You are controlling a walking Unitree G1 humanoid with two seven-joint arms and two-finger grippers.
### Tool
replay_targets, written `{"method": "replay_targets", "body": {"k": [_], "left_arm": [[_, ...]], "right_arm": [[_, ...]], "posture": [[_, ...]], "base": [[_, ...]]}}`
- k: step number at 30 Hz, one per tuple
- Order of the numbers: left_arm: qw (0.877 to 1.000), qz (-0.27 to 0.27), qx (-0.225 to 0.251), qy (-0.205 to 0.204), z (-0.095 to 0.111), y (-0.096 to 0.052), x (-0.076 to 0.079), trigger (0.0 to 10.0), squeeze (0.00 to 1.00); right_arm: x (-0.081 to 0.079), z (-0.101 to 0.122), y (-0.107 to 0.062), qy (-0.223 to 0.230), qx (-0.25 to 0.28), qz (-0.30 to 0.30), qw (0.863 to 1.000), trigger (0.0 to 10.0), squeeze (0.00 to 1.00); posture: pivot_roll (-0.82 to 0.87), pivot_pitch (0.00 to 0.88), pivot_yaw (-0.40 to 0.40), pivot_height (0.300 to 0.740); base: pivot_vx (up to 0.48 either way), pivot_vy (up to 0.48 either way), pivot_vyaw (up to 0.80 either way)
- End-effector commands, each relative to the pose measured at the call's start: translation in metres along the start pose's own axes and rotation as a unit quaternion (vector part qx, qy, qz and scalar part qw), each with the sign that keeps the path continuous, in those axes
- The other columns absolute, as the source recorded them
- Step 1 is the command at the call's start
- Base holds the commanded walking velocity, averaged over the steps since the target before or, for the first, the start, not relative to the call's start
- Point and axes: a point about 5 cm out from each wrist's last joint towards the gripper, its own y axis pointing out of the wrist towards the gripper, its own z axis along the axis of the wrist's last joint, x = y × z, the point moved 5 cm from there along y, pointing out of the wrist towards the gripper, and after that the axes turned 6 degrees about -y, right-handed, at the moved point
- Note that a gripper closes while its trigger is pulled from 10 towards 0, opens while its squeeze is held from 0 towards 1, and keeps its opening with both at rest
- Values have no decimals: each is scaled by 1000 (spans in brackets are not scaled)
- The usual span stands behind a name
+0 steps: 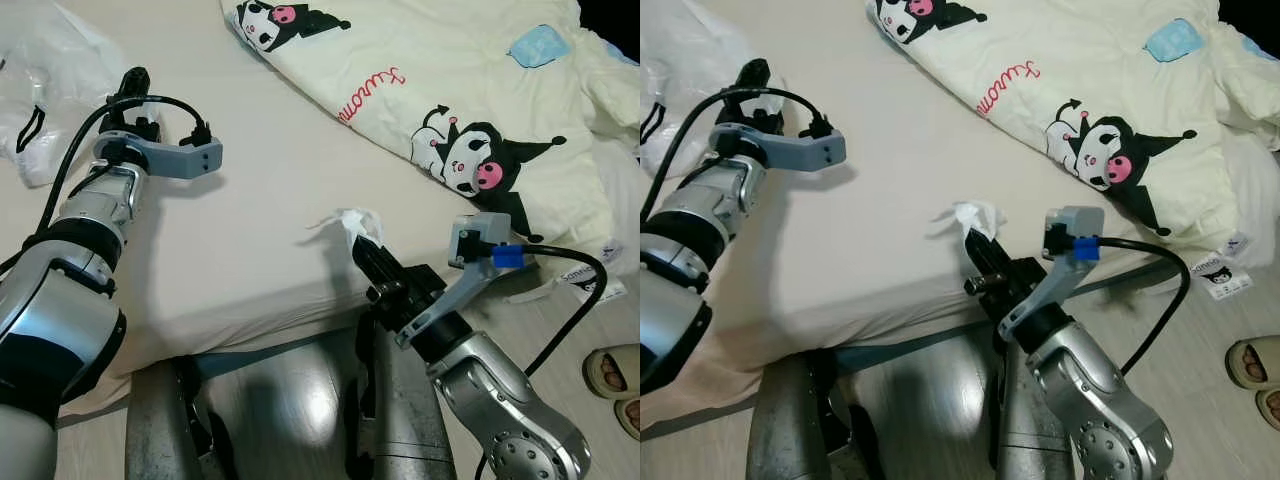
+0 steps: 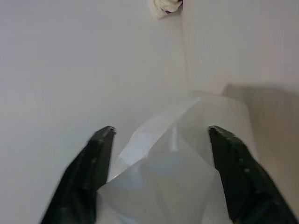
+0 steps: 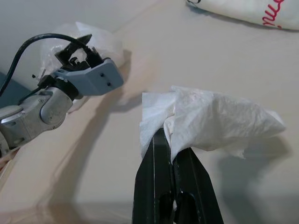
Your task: Clean up the room
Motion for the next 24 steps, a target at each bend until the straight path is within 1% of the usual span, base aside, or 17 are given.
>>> {"method": "replay_targets", "body": {"k": [1, 5, 7, 10, 12, 13, 15, 16, 17, 18, 19, 20, 21, 22, 23, 24], "left_arm": [[1000, -9, -13, 26, -14, -3, 2, 0, 0], [999, -14, -13, 36, -16, -5, 5, 0, 0], [999, -15, -22, 35, -22, -7, 6, 0, 0], [999, -14, -28, 35, -26, -8, 6, 0, 0], [998, -11, -48, 36, -43, -13, 5, 0, 0], [998, -11, -48, 36, -43, -13, 5, 0, 0], [998, 4, -62, 25, -55, -17, 1, 0, 0], [997, 24, -66, 8, -59, -17, -5, 0, 0], [997, 24, -66, 8, -59, -17, -5, 0, 0], [996, 58, -65, -20, -59, -15, -16, 0, 0], [996, 58, -65, -20, -59, -15, -16, 0, 0], [993, 89, -62, -48, -57, -13, -26, 0, 0], [993, 89, -62, -48, -57, -13, -26, 0, 0], [988, 128, -46, -79, -52, -10, -39, 0, 0], [988, 128, -46, -79, -52, -10, -39, 0, 0], [979, 172, -19, -108, -42, -9, -53, 0, 0]], "right_arm": [[-5, 5, -4, 1, 7, 8, 1000, 10000, 0], [-4, 8, -3, 1, 12, 7, 1000, 10000, 0], [-3, 10, -2, 0, 15, 7, 1000, 10000, 0], [-3, 11, -2, -1, 15, 7, 1000, 10000, 0], [-2, 12, 0, -4, 19, 9, 1000, 10000, 0], [-2, 12, 0, -4, 19, 9, 1000, 10000, 0], [-1, 13, 1, -6, 21, 11, 1000, 10000, 0], [0, 12, 3, -8, 21, 12, 1000, 10000, 0], [0, 12, 3, -8, 21, 12, 1000, 10000, 0], [3, 11, 6, -11, 20, 13, 1000, 10000, 0], [3, 11, 6, -11, 20, 13, 1000, 10000, 0], [6, 9, 10, -13, 19, 13, 1000, 10000, 0], [6, 9, 10, -13, 19, 13, 1000, 10000, 0], [9, 9, 14, -16, 20, 13, 1000, 10000, 0], [9, 9, 14, -16, 20, 13, 1000, 10000, 0], [13, 9, 20, -19, 21, 12, 1000, 10000, 0]], "posture": [[-282, 533, -1, 495], [-282, 528, 0, 495], [-281, 518, 6, 495], [-282, 516, 6, 495], [-273, 495, 11, 495], [-273, 495, 11, 495], [-264, 475, 14, 495], [-254, 456, 18, 495], [-254, 456, 18, 495], [-241, 416, 22, 495], [-241, 416, 22, 495], [-233, 385, 25, 495], [-233, 385, 25, 495], [-224, 356, 25, 495], [-224, 356, 25, 495], [-202, 299, 29, 495]], "base": [[0, 0, 0], [0, 0, 0], [0, 0, 0], [0, 0, 0], [0, 0, 0], [0, 0, 0], [0, 0, 0], [0, 0, 0], [0, 0, 0], [0, 0, 0], [0, 0, 0], [0, 0, 0], [0, 0, 0], [0, 0, 0], [0, 0, 0], [0, 0, 0]]}}
